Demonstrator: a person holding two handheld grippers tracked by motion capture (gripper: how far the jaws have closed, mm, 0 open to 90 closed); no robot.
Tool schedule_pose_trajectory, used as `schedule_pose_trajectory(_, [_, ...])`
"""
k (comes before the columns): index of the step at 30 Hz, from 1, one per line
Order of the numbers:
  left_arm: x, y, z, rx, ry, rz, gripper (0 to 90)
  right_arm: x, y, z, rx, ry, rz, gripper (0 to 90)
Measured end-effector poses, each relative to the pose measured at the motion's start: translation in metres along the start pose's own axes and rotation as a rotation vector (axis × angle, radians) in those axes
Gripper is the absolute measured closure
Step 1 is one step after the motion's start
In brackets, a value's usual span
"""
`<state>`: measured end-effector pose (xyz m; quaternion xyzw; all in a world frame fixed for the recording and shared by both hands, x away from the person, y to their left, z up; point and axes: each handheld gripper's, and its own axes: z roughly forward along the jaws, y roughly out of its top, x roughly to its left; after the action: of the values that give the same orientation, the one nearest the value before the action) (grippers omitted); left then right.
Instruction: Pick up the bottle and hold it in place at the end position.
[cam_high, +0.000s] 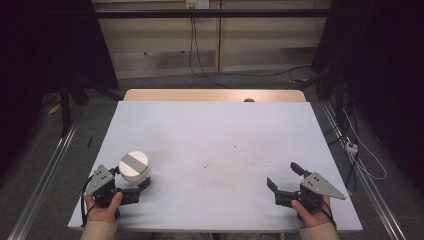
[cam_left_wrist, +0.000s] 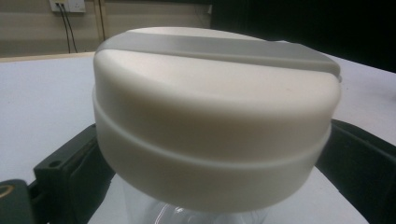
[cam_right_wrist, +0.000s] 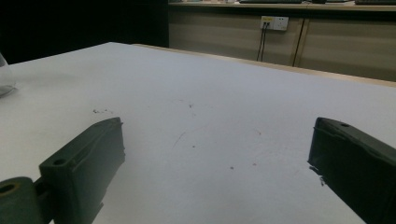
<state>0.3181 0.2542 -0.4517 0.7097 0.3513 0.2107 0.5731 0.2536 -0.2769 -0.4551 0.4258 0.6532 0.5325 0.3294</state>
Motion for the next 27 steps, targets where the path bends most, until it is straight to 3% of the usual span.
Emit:
schedule_pose_trajectory(10, [0.000,0.001,0.003,0.017,0.005,-0.005,2.3,0.002,0.000,0.002,0.003,0.011,-0.007,3.3])
schedule_pose_trajectory(18, [0.000,-0.001,0.008,0.073,0.018,0.006,2.8,0.004,0.000,0.003,0.006,0.016,-0.012,3.3])
schedule_pose_trajectory(27, [-0.001,0.003,0.014,0.085,0.066,0.007,7.5,0.005,0.000,0.004,0.007,0.022,-0.014,3.3])
